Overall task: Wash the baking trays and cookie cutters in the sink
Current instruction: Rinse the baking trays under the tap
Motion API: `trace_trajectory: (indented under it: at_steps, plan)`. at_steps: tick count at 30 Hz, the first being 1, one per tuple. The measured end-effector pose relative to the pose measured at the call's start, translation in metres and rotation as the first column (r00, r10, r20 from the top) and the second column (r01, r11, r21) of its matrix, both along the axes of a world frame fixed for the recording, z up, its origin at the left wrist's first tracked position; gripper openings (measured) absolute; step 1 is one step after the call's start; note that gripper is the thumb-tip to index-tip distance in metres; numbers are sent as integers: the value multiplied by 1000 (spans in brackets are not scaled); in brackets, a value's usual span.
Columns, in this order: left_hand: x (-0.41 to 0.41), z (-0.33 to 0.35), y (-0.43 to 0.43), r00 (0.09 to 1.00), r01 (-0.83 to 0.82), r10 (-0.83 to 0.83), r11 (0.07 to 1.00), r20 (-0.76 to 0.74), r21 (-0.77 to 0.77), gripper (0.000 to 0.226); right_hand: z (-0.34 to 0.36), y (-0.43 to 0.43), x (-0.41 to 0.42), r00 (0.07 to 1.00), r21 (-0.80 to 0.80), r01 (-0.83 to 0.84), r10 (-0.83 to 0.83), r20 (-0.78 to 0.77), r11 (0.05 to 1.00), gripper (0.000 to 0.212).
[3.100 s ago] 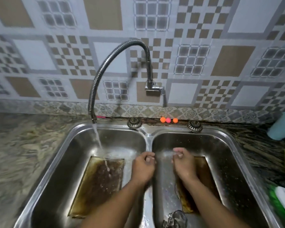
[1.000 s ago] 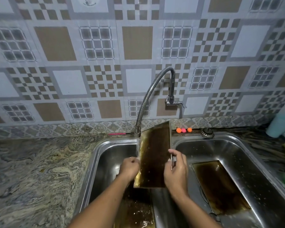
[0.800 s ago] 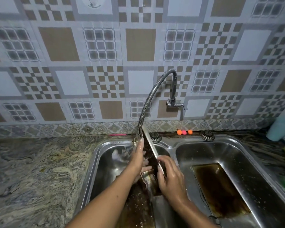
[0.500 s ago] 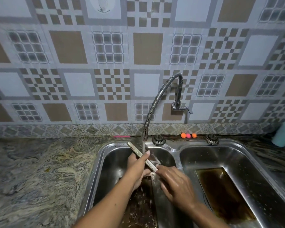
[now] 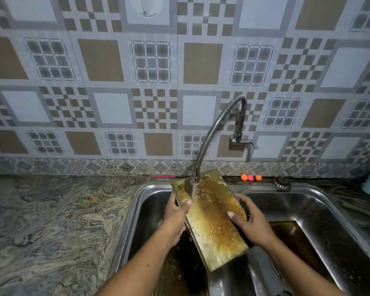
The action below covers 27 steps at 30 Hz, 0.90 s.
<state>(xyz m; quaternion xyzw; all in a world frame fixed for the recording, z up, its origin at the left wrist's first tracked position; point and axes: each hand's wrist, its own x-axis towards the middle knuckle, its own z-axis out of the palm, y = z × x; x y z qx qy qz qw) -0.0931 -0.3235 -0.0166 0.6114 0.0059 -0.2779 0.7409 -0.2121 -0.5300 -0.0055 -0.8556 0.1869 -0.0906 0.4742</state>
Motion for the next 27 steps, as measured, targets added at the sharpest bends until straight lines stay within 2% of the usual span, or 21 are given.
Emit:
trace_trajectory:
  at_steps: [2,3,6,9,13,15,18,22,27]
  plan:
    - [-9,4,-6,995,-42,23,981,101,188,87,6,-9,-2,999,-91,23,-21,25,996,59]
    - [-14,6,-10,990,-67,38,974,136,217,92,9,-14,-4,999,-145,21,-17,34,989,63]
    - [-26,0,-24,973,-88,39,974,226,210,104,11,-26,-14,999,-305,11,3,45,952,70]
    - [-33,-4,-32,935,-68,-24,967,354,244,110,8,-33,-29,997,-332,63,-45,62,941,70]
    - [-36,-1,-38,904,-63,-59,961,424,269,98,-23,-34,-42,993,-111,110,-115,-33,988,52]
    - [-27,-8,-39,930,-84,-8,969,367,234,96,-39,-26,-41,985,22,128,-124,-121,992,43]
    - [-19,-4,-34,959,-75,0,964,284,256,96,-48,-12,-36,981,155,130,-105,-164,979,40]
    - [-13,3,-20,954,-130,33,941,298,312,85,-43,-7,-26,975,260,124,-68,-213,958,32]
    - [-8,7,-15,953,-192,98,927,287,322,78,-46,2,-15,971,284,130,-63,-232,950,26]
